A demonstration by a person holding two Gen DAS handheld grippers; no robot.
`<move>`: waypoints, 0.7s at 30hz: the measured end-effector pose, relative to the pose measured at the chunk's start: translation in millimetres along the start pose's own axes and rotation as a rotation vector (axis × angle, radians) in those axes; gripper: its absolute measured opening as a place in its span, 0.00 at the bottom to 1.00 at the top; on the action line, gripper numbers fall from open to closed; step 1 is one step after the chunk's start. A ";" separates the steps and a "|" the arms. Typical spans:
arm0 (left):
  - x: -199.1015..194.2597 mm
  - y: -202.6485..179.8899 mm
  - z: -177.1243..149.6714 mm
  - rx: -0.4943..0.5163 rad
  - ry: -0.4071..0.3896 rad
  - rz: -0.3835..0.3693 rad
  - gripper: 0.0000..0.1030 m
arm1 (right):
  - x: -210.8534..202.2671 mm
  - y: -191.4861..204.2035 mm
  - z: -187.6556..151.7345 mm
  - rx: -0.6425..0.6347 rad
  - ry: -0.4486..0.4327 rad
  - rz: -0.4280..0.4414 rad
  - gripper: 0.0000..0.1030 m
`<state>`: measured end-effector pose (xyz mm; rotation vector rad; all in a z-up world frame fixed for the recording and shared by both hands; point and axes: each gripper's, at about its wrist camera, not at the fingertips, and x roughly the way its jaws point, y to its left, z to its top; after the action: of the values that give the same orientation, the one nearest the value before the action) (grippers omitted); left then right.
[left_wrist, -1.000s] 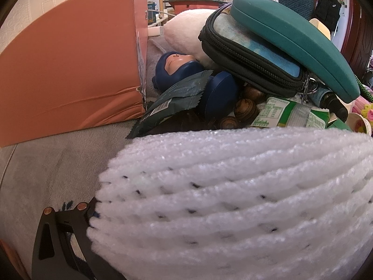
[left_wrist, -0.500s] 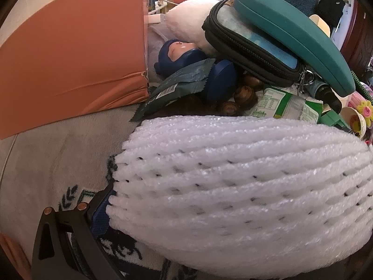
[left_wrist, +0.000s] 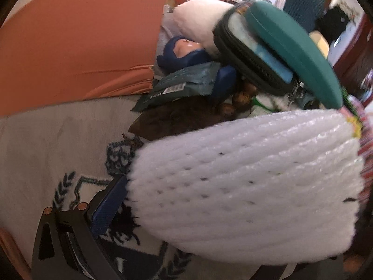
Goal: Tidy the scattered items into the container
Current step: 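Lift the foam net toward the orange box while right gripper reaches into the pile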
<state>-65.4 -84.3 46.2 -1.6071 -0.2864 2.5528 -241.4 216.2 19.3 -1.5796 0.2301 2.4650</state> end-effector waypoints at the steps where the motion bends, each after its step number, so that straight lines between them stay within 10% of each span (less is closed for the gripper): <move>1: -2.8 3.5 3.2 -0.023 -0.002 -0.035 1.00 | -0.1 0.0 2.0 0.003 0.003 0.000 1.00; 14: -18.0 -5.7 14.2 -0.037 -0.069 -0.096 1.00 | -2.4 3.4 40.1 -0.007 0.099 0.006 0.99; 21: -22.0 2.1 11.3 -0.048 -0.155 -0.130 1.00 | -32.0 19.0 64.4 -0.049 -0.038 0.096 0.99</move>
<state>-66.1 -91.7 69.9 -1.3582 -0.4546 2.5918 -289.6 210.5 75.6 -1.5751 0.2463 2.5895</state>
